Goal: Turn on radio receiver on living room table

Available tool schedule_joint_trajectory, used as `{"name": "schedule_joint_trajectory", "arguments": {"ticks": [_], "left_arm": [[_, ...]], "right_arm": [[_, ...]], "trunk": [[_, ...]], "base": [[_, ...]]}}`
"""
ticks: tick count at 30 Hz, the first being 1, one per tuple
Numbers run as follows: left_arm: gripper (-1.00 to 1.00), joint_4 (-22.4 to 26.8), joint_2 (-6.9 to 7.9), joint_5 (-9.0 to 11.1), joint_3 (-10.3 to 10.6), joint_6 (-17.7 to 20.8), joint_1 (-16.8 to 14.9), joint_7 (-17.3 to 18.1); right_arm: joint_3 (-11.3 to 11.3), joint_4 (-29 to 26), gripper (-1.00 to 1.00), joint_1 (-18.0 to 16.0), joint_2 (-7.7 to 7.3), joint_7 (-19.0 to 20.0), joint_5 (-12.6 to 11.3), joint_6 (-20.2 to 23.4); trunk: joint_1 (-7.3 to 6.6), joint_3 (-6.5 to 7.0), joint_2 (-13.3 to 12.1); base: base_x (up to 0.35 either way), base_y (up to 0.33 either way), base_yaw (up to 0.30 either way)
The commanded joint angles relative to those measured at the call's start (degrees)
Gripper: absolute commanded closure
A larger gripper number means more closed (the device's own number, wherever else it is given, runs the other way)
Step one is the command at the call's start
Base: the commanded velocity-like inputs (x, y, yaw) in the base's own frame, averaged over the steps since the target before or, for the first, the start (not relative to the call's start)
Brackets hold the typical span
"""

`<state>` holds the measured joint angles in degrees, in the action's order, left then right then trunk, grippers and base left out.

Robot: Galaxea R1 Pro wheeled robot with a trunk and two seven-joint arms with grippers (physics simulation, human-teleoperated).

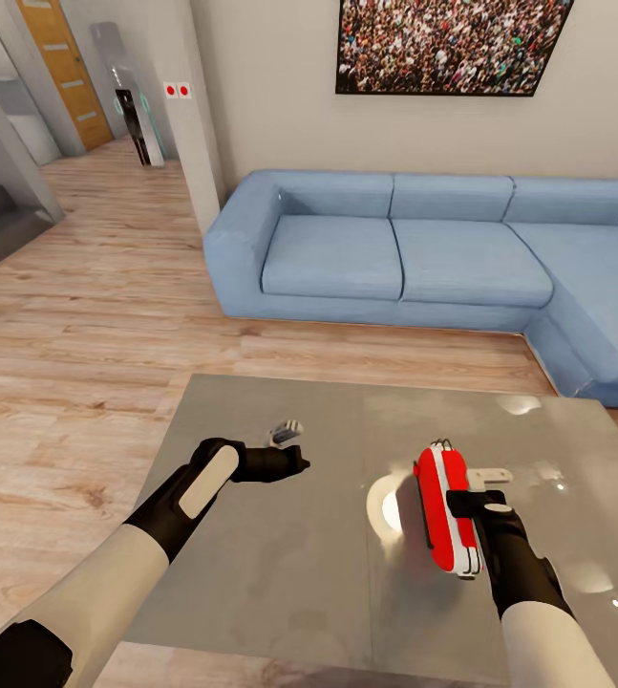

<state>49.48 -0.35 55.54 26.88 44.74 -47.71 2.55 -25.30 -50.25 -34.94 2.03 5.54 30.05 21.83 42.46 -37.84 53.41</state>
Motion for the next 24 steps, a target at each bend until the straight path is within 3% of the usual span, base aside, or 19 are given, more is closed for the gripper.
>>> {"name": "schedule_joint_trajectory", "arguments": {"ticks": [1,24], "left_arm": [[1.0,0.0,-0.01,0.01,0.01,0.0,-0.01,0.0],[1.0,0.0,0.07,0.01,0.01,0.0,-0.01,0.0]], "right_arm": [[-0.04,-0.03,1.0,0.05,-0.01,0.34,0.01,-0.02],[-0.1,1.41,1.0,0.05,-0.01,0.34,0.01,-0.43]], "trunk": [[0.02,-0.01,-0.01],[0.02,-0.01,-0.01]], "base": [[0.0,0.0,0.0],[0.0,0.0,0.0]]}}
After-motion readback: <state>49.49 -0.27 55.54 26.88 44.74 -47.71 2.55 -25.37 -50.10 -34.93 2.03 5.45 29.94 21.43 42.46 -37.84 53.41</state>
